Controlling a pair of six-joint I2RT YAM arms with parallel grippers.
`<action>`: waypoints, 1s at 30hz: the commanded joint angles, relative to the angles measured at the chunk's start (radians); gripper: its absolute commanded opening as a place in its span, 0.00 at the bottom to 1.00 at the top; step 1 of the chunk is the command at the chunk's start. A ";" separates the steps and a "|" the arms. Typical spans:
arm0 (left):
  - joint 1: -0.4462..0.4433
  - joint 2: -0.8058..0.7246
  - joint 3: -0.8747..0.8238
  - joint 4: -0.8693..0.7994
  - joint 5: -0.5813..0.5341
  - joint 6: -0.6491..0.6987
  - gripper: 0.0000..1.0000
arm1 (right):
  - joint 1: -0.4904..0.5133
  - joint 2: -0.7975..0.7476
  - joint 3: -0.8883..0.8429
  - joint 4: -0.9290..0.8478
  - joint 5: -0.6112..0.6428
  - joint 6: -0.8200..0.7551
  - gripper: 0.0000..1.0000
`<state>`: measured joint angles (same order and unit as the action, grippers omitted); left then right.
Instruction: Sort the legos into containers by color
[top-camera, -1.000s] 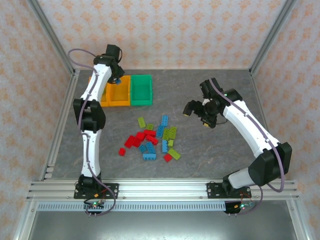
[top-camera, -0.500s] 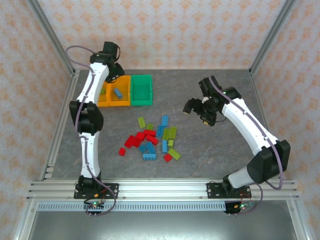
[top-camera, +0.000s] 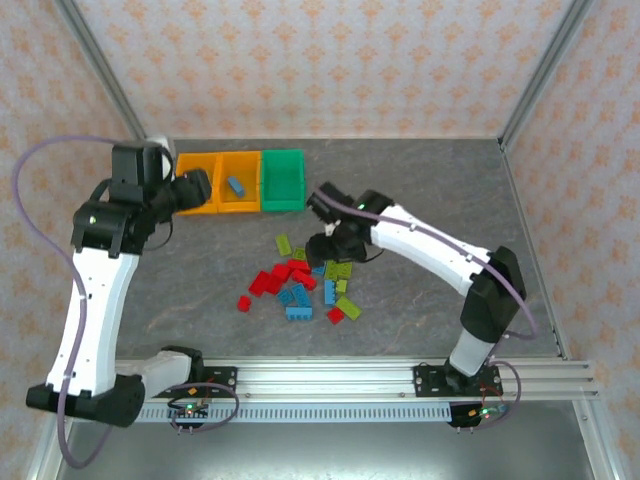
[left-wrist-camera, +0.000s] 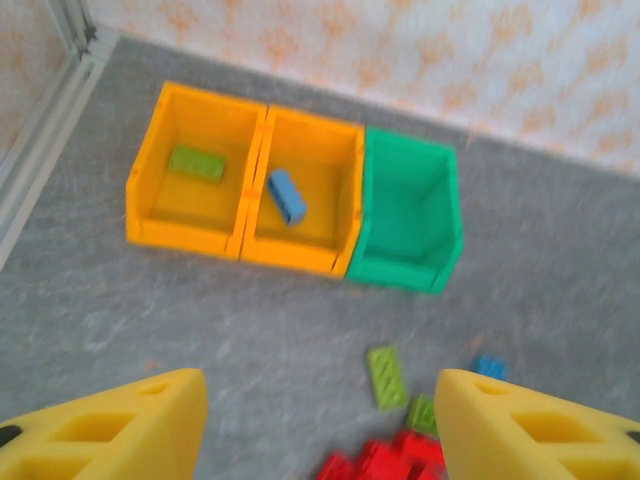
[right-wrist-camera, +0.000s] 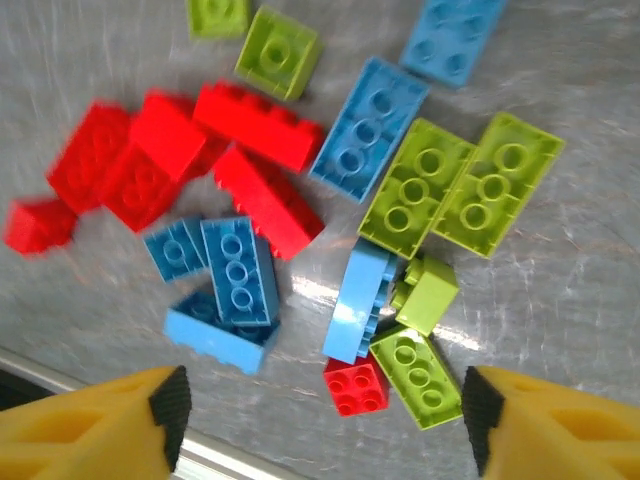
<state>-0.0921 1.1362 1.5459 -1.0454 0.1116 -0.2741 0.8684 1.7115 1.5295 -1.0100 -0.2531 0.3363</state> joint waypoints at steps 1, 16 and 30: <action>-0.014 -0.030 -0.097 -0.072 0.126 0.153 0.67 | 0.052 0.020 -0.045 0.046 0.101 -0.132 0.64; -0.038 -0.122 -0.334 -0.108 0.290 0.127 0.87 | 0.066 0.300 0.046 0.228 0.051 0.035 0.66; -0.051 -0.167 -0.379 -0.075 0.290 0.075 1.00 | 0.067 0.410 0.117 0.203 0.098 0.113 0.40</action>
<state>-0.1379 0.9730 1.1790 -1.1473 0.4007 -0.1715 0.9352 2.1105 1.6253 -0.7845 -0.2020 0.4206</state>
